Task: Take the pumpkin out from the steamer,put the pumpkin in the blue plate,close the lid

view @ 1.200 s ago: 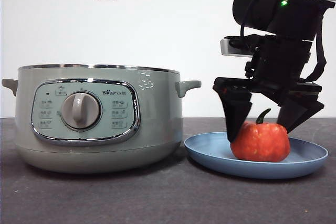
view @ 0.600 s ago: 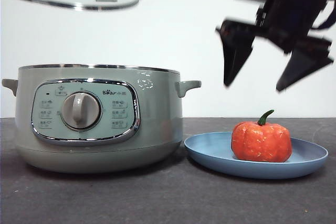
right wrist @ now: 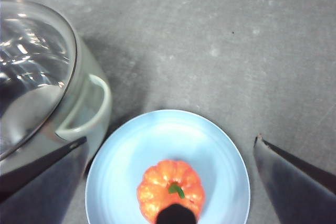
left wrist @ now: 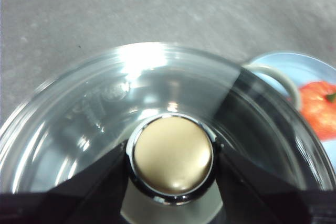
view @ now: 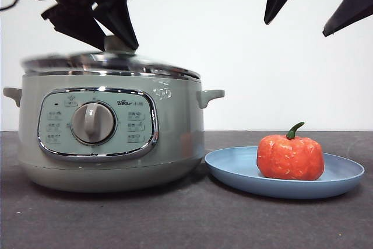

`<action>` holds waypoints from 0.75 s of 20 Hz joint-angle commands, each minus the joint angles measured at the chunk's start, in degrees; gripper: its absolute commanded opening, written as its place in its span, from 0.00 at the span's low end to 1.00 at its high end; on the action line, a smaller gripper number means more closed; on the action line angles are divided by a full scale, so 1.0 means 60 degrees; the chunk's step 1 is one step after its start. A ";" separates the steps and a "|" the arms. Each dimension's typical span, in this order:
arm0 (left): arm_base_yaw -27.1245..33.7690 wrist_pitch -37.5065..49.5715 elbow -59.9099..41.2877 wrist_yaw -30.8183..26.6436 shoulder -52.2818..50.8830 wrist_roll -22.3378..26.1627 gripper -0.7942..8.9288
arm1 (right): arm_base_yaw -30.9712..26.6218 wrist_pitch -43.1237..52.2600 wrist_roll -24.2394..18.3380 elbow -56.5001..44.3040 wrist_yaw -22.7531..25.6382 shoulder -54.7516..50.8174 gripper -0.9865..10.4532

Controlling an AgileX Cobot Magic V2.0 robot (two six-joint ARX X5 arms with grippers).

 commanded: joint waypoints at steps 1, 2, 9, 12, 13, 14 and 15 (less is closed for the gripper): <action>-0.0080 -0.0087 0.0087 0.0029 0.0175 0.0025 0.07 | -0.0004 -0.0157 0.0091 -0.0076 0.0033 0.0015 0.61; -0.0076 -0.0193 0.0087 0.0018 0.0186 0.0025 0.07 | -0.0004 -0.0230 0.0091 -0.0076 0.0033 0.0015 0.61; -0.0076 -0.0408 0.0087 -0.0018 0.0182 0.0029 0.56 | -0.0004 -0.0419 0.0091 -0.0076 0.0033 0.0015 0.61; -0.0058 -0.0375 0.0087 -0.0015 0.0117 0.0025 0.56 | -0.0004 -0.0419 0.0091 -0.0076 0.0029 0.0015 0.61; -0.0058 -0.0382 0.0091 -0.0007 0.0047 0.0025 0.56 | -0.0004 -0.0437 0.0091 -0.0076 0.0022 0.0015 0.61; -0.0058 -0.0543 0.0091 -0.0007 -0.0120 0.0025 0.56 | -0.0004 -0.0528 0.0091 -0.0076 0.0000 0.0007 0.61; -0.0058 -0.0740 0.0091 0.0004 -0.0302 0.0025 0.56 | -0.0004 -0.0710 0.0091 -0.0076 -0.0036 -0.0022 0.61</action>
